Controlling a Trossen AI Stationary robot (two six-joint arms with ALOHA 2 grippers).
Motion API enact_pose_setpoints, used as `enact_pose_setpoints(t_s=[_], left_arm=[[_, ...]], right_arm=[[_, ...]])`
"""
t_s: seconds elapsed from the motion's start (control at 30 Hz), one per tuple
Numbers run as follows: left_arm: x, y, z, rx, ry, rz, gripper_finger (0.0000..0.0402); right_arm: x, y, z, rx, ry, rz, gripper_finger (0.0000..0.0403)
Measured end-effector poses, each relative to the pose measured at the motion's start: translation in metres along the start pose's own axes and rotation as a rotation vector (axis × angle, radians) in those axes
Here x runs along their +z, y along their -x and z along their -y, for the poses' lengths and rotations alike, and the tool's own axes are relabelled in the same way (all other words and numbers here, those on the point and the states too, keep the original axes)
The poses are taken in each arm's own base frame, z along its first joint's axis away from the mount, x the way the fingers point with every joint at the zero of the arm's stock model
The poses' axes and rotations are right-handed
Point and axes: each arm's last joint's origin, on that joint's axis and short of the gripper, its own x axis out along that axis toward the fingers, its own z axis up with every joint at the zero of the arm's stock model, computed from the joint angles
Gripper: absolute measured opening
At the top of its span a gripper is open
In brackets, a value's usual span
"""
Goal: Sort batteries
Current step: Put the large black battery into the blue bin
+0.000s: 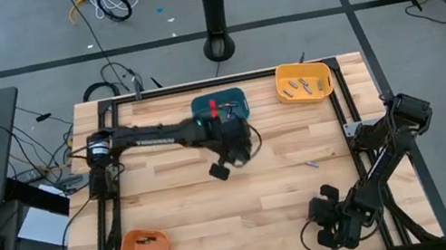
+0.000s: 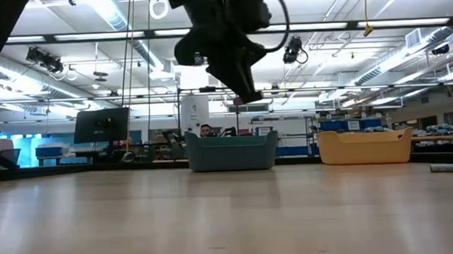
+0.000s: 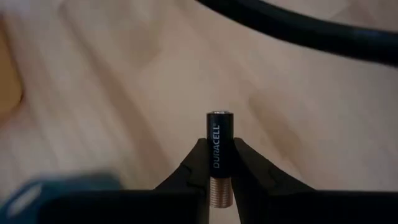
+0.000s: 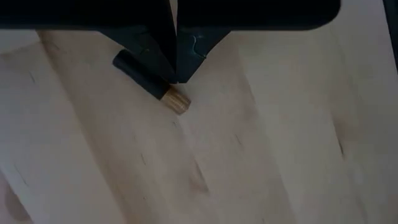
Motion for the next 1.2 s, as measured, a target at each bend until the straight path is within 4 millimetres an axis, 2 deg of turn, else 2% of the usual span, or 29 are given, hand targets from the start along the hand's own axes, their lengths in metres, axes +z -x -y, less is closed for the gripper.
enact_pose_setpoints(t_s=[0.27,0.57,0.7,0.9,1.07,1.2], left_arm=[[-0.050,0.021,-0.055,0.096,0.252,-0.036,0.0044],[-0.115,0.012,-0.102,0.138,0.499,-0.129,0.0044],[-0.135,0.003,-0.112,0.134,0.576,-0.174,0.0044],[-0.151,-0.022,-0.114,0.089,0.644,-0.238,0.0044],[-0.155,-0.031,-0.112,0.104,0.652,-0.300,0.0045],[-0.154,-0.030,-0.112,0.107,0.654,-0.308,0.0069]], right_arm=[[0.000,0.001,0.000,0.001,0.001,0.002,0.0009],[0.002,0.000,0.001,-0.004,0.017,0.011,0.0009],[0.003,0.000,0.001,-0.008,0.026,0.013,0.0009],[0.005,-0.001,0.002,-0.011,0.031,0.017,0.0009],[0.006,-0.001,0.002,-0.008,0.036,0.019,0.0009],[0.006,-0.001,0.002,-0.008,0.037,0.019,0.0009]])
